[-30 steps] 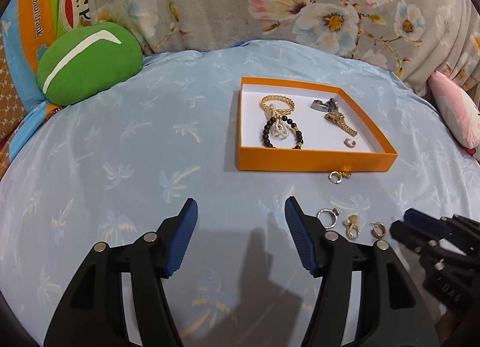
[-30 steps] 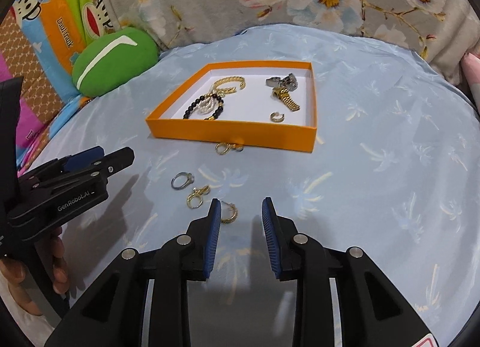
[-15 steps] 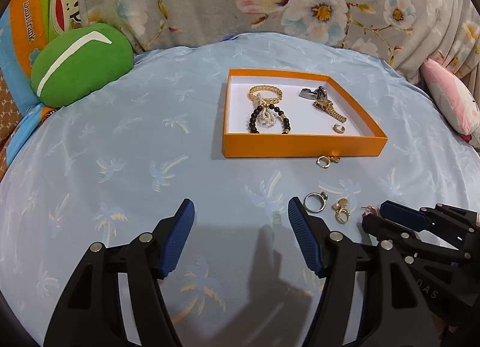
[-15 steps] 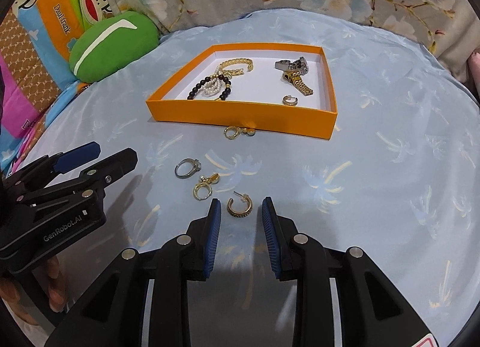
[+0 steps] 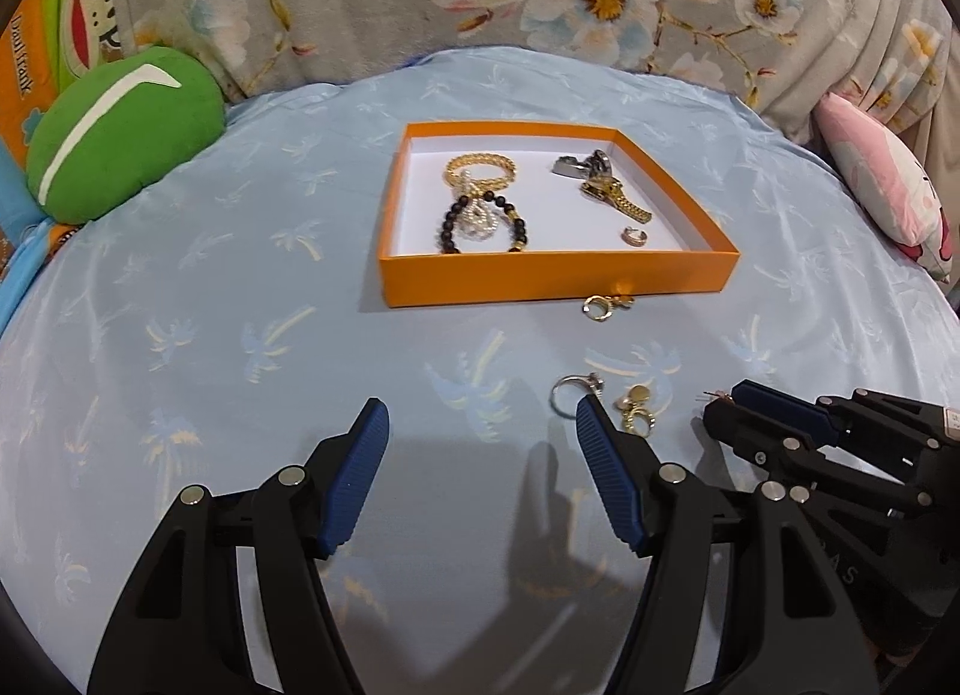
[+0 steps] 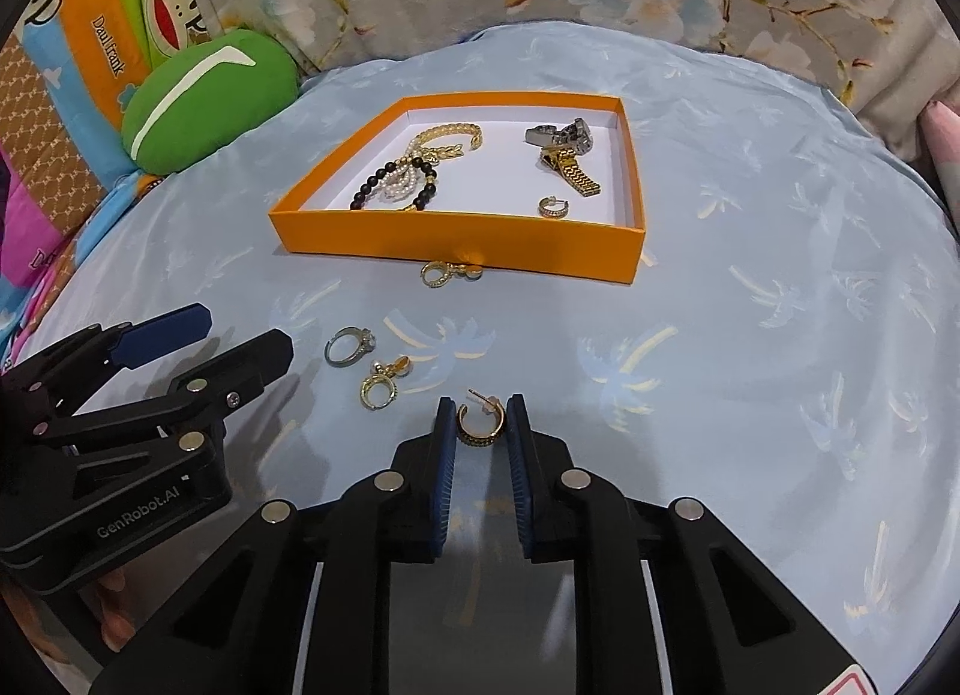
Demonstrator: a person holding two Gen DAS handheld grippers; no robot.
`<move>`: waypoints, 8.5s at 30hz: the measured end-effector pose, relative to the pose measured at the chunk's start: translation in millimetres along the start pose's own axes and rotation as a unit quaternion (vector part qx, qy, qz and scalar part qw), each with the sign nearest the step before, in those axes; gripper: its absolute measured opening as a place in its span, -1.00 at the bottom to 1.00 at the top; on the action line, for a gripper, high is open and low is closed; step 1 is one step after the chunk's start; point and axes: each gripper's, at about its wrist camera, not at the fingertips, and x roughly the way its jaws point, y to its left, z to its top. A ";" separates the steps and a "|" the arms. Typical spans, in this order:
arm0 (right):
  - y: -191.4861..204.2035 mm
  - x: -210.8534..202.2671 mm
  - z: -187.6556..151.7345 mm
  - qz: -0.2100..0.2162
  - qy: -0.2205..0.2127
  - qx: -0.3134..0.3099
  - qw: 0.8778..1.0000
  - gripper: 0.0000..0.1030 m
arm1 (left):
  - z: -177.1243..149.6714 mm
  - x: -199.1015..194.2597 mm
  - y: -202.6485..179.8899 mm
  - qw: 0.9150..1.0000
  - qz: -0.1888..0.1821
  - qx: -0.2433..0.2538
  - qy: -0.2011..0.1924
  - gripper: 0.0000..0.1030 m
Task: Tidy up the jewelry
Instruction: 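Grasp a gold hoop earring with the right gripper while the left gripper grasps the silver ring, then carry the hoop earring and silver ring with both grippers into the orange box, then open both grippers to release the ring and earring inside the box, then withdraw both tools from the box toward the last gold earrings, then close the right gripper on the gold drop earring beside the box, then grasp the gold charm earring at the box edge with the left gripper while the right gripper holds its earring, then carry both gold earrings with both grippers into the orange box, then lower both grippers into the box and open them to release the earrings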
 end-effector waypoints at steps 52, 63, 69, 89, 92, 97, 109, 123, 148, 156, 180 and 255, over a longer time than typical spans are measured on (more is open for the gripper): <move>-28.9 -14.9 65.5 0.010 -0.061 0.024 0.998 -0.69 | 68.4 -4.5 18.4 0.999 -0.016 -0.034 -0.032 -0.63; -32.9 41.5 116.4 0.006 -0.045 0.021 0.999 -0.69 | 123.7 56.1 -7.8 0.999 -0.032 -0.007 -0.020 -0.63; -37.6 68.3 124.3 -0.001 -0.029 0.012 1.000 -0.69 | 133.9 96.9 -21.5 0.999 -0.035 0.001 0.002 -0.63; -41.2 90.6 126.1 0.001 -0.019 0.003 1.000 -0.68 | 133.8 133.1 -19.3 0.999 -0.049 -0.004 0.023 -0.55; -44.0 88.0 126.6 0.001 -0.026 0.008 1.000 -0.67 | 134.7 130.4 -16.4 0.999 -0.049 -0.012 0.016 -0.34; -52.4 78.0 128.1 0.002 -0.043 0.023 0.999 -0.65 | 138.4 115.0 -10.1 0.999 -0.046 -0.023 -0.015 -0.34; -58.0 19.9 91.5 0.008 -0.072 0.037 0.997 -0.65 | 93.6 51.0 29.2 0.997 -0.013 -0.044 -0.055 -0.34; 8.4 4.8 14.0 0.063 -0.012 -0.008 0.998 -0.65 | 14.1 12.9 47.4 0.997 0.017 -0.070 -0.011 -0.33; 17.4 11.7 11.9 0.025 0.002 -0.013 1.000 -0.74 | 12.2 12.2 41.7 0.997 0.005 -0.077 0.000 -0.29; -28.5 -1.8 5.6 -0.004 -0.005 0.029 1.000 -0.74 | 34.1 37.8 -10.6 0.999 -0.029 -0.033 0.019 -0.29; -45.3 -3.0 3.9 0.004 -0.008 0.053 0.999 -0.74 | 44.9 63.4 -49.6 0.999 -0.020 0.018 0.036 -0.73; -23.9 85.9 146.6 0.025 -0.040 0.001 0.999 -0.74 | 140.1 115.0 14.9 0.999 0.011 -0.031 -0.021 -0.74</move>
